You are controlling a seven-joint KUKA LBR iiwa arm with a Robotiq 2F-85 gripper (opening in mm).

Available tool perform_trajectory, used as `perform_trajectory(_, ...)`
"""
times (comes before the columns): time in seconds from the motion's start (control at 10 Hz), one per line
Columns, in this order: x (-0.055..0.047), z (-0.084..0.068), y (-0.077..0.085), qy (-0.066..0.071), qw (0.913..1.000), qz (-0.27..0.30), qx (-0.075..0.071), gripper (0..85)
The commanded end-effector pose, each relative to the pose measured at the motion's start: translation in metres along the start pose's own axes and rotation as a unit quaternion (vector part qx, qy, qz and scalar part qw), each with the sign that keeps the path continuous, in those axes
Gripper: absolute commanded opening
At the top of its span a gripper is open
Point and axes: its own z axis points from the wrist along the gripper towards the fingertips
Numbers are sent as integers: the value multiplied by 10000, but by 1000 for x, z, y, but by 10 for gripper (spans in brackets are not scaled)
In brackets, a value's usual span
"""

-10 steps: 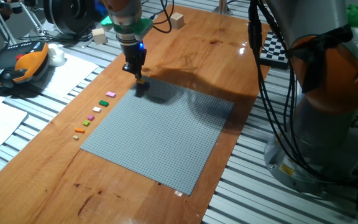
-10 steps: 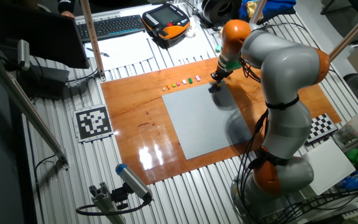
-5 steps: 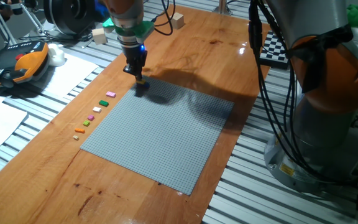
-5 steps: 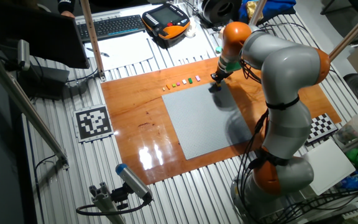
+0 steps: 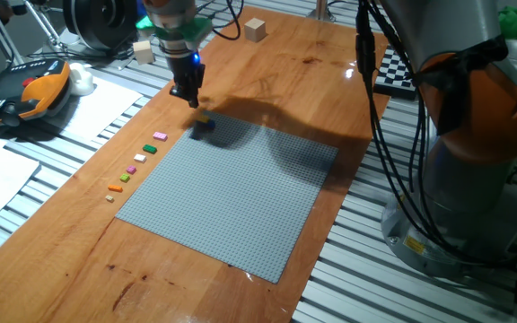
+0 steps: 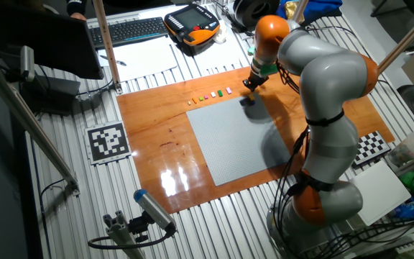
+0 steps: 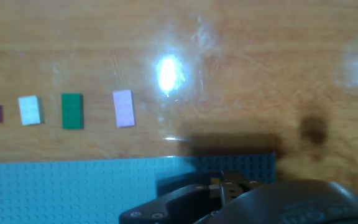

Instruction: Stack small Lego blocks randomly, one at a time

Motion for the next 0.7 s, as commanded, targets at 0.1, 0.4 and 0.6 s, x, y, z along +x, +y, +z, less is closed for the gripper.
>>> perform_trajectory(0.1,-9,-19,18,-14,9998,169,54,0)
perform_trajectory(0.4,-20,-20,37,-90,9996,254,-76,0)
perform_trajectory(0.6,-25,-14,49,-135,9994,263,-192,0)
